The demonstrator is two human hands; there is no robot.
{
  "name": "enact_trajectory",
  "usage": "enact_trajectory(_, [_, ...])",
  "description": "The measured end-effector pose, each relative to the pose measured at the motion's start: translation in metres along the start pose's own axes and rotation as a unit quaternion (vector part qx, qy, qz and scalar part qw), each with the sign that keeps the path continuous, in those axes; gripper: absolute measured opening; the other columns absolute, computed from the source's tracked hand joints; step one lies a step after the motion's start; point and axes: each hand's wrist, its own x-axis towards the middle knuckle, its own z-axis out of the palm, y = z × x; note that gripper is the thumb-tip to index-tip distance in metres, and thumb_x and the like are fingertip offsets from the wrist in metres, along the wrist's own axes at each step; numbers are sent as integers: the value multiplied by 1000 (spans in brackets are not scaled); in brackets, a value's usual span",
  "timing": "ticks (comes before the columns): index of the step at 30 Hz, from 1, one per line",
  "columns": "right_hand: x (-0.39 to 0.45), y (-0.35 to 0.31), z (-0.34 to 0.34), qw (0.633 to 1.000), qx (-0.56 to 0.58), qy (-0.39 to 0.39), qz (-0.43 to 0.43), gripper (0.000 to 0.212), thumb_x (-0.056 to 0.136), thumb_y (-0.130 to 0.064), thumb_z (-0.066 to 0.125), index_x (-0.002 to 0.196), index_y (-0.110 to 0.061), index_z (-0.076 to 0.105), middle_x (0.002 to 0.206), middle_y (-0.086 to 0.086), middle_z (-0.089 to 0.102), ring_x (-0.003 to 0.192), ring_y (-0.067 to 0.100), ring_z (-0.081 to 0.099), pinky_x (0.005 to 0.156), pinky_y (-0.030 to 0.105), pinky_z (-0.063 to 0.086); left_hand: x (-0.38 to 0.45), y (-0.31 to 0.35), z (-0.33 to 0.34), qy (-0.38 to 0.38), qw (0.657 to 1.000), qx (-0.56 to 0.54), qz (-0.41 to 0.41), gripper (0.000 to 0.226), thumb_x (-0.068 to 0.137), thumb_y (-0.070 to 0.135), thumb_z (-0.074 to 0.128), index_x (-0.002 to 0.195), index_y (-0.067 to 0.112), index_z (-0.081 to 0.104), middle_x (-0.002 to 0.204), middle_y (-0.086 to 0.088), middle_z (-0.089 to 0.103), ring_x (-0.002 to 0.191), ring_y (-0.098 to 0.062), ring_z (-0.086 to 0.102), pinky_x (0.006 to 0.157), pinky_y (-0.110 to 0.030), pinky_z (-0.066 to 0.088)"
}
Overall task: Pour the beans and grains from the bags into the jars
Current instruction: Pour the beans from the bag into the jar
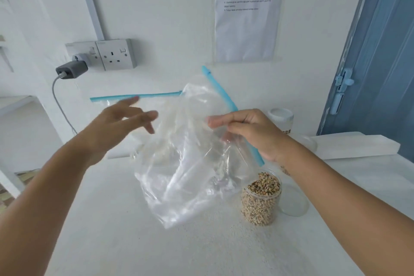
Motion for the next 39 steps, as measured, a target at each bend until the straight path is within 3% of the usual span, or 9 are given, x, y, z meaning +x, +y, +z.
enact_trajectory(5, [0,0,12,994,-61,-87,22,44,96,18,49,90,-10,82,113,-4,79,107,9,72,83,21,57,19,5,27,-181,976,-114,-45,55,72,67,83,85,13,82,156,5,52,150,-3,35,127,-38,13])
enact_trajectory(8, [0,-5,6,986,-140,-90,27,48,95,15,49,91,-18,83,112,-14,78,99,5,72,87,18,53,26,-6,32,-212,963,-157,-62,31,90,38,80,80,8,81,130,-4,73,131,-14,61,123,-44,33])
enact_trajectory(11, [4,-1,-9,957,-289,-32,9,46,96,5,55,97,-31,84,111,-24,75,107,-5,68,91,12,47,23,-12,25,-174,970,-148,-88,19,84,22,75,92,8,84,110,-13,78,100,-22,71,108,-37,52])
enact_trajectory(15, [8,14,-13,938,-343,26,-30,27,98,-12,68,104,-34,83,107,-20,75,103,-5,67,92,18,48,15,-18,20,-172,971,-147,-79,32,69,17,89,101,13,84,116,-10,78,107,-18,71,93,-23,58])
enact_trajectory(19, [10,29,-4,920,-362,127,-75,28,96,-21,73,108,-45,78,146,-6,56,137,8,47,121,34,31,13,-23,17,-63,962,-256,-66,22,77,15,80,97,20,85,120,-3,77,104,-6,71,91,-26,52])
enact_trajectory(24, [-3,41,28,938,-177,288,-82,33,91,-32,77,100,-63,72,141,-10,44,142,9,38,122,39,30,15,-26,-1,35,915,-398,-61,26,95,3,61,93,17,83,117,0,78,60,-4,57,75,-24,60])
enact_trajectory(31, [17,25,53,986,128,103,29,45,74,-39,82,119,-39,77,137,-6,68,122,13,66,105,36,51,19,-37,-26,48,868,-493,-41,29,97,8,61,90,22,85,118,2,76,95,-9,59,82,-20,57])
enact_trajectory(35, [27,19,51,982,129,128,42,25,92,-17,72,113,-29,79,120,-2,77,78,6,66,78,23,56,15,-40,-26,45,871,-485,-64,21,94,13,66,92,25,83,126,4,74,115,-17,60,108,-34,50])
enact_trajectory(39, [25,16,39,977,108,180,37,25,100,-9,65,117,-23,76,118,-6,77,59,-1,52,63,13,50,13,-30,-12,62,879,-466,-81,29,99,9,61,91,23,86,128,1,74,113,-25,74,93,-36,61])
